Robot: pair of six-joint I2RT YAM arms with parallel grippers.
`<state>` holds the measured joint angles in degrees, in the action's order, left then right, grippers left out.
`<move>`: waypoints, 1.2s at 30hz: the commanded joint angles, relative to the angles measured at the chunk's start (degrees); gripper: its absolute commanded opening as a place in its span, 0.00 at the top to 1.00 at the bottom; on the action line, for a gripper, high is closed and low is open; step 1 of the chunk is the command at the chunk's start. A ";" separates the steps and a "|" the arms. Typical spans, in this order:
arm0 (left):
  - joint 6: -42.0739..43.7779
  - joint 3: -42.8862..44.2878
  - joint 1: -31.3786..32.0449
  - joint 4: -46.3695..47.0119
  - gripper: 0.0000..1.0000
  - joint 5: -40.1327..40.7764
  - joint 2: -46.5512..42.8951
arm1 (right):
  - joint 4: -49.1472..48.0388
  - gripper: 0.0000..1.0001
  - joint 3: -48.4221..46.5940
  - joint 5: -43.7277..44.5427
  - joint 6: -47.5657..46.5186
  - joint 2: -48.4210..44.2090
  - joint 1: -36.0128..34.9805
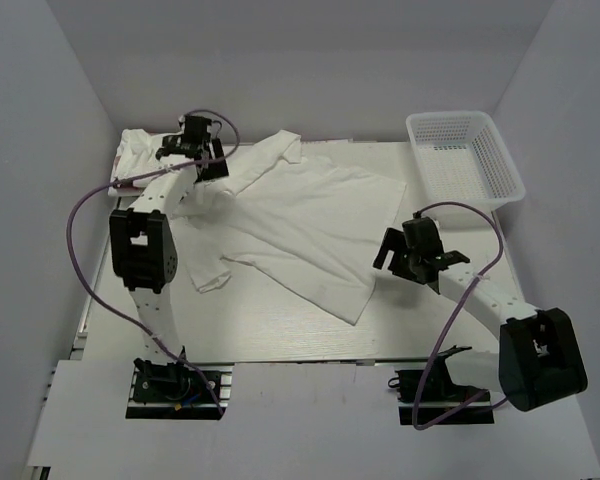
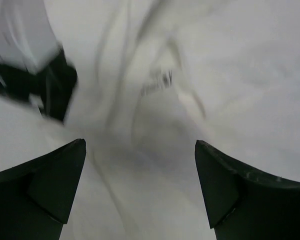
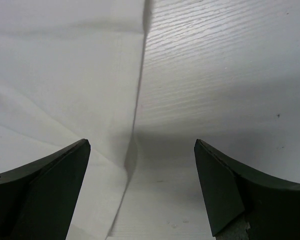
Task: Fold and stack the t-shirts
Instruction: Move the tshirt to the center of the board, then flatten out the tshirt
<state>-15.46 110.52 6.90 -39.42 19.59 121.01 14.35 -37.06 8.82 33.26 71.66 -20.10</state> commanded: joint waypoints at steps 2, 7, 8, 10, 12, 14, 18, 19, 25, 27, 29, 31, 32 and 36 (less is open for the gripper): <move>-8.51 -24.51 2.60 0.99 0.00 -8.77 -25.08 | -3.36 0.10 2.34 -5.12 -2.21 -4.94 -1.26; -18.71 -50.99 2.60 3.84 0.00 -5.36 -46.80 | -0.47 0.10 2.69 -11.36 -7.50 -8.64 -5.73; -22.99 -55.28 2.60 0.17 0.00 -4.05 -50.75 | 0.58 0.10 2.52 -12.85 -8.03 -8.90 -8.53; -26.79 -59.52 2.07 -2.06 0.00 -2.56 -53.67 | 1.38 0.10 2.43 -12.51 -8.21 -8.29 -10.57; -31.45 -65.50 1.20 -2.07 0.00 -3.67 -55.61 | 1.39 0.10 2.43 -10.93 -8.38 -7.50 -13.91; -33.13 -71.20 1.19 0.82 0.00 -4.21 -57.11 | 1.91 0.10 1.73 -9.44 -8.47 -6.01 -16.45; -33.15 -74.04 1.19 6.80 0.04 -8.43 -55.01 | 3.31 0.10 0.68 -2.35 -8.38 -4.43 -19.80; -33.14 -74.05 1.19 6.81 0.06 -8.43 -53.96 | 4.62 0.10 0.41 -1.18 -8.56 -4.16 -20.24; -34.19 -76.07 1.19 9.09 0.13 -6.68 -48.41 | 6.31 0.10 -0.38 2.70 -9.52 -3.89 -24.28; -34.19 -76.07 1.19 9.62 0.13 -6.67 -48.41 | 5.96 0.10 -0.21 2.52 -9.53 -3.54 -25.34; -34.19 -77.20 1.19 11.36 0.13 -5.54 -48.41 | 5.87 0.10 -0.12 3.22 -9.79 -3.19 -26.57; -34.98 -78.35 0.66 11.38 0.17 -4.05 -48.41 | 6.30 0.10 -0.21 3.92 -9.79 -2.84 -27.36; -35.51 -78.35 0.66 12.16 0.21 -4.04 -48.41 | 6.31 0.10 -0.29 4.62 -9.96 -2.67 -27.80; -34.82 -79.76 0.05 17.60 0.44 -4.03 -47.19 | 5.43 0.10 -0.65 4.98 -12.67 -1.79 -29.38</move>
<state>-49.98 33.10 7.57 -27.20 15.42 72.53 19.99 -35.22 11.99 23.44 69.08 -48.23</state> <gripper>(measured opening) 0.626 0.904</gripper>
